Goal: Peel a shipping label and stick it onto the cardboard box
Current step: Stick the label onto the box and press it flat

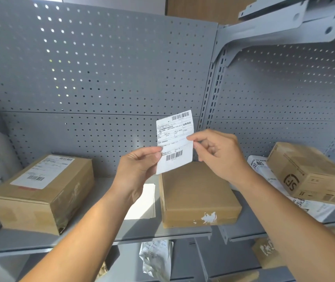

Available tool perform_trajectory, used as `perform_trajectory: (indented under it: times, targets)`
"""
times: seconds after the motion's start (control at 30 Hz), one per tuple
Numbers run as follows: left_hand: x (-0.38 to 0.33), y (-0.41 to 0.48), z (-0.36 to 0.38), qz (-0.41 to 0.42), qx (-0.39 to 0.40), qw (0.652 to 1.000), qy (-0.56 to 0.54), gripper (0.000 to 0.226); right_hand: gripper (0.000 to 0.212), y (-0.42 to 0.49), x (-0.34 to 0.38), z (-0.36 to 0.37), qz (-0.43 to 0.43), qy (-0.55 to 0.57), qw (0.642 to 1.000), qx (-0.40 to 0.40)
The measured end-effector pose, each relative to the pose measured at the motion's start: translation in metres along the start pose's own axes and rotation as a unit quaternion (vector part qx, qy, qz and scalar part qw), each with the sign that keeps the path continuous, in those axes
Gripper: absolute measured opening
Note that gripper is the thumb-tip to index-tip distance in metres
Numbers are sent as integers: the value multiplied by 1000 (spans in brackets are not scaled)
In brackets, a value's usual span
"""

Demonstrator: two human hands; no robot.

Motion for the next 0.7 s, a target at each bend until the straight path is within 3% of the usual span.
perform_trajectory:
  times: [0.33,0.57,0.7]
  targets:
    - [-16,-6,17,155,-25,979,128,20,22,-26,-37,-13,51,-27,998,13]
    - [-11,-3,23,216,-37,956,195,21,21,-56,-67,-7,233,107,967,-7]
    - [-2,-2,28,207,-28,957,201,23,21,-76,-87,-2,300,167,938,-38]
Point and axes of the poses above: each hand's wrist, its own y-axis towards the middle knuckle, its own z-axis out of the palm, x = y × z, the point moved 9 cm from there along y, towards the middle knuckle, and after that the axes turned 5 degrees about -x, right-handed, at the moved point
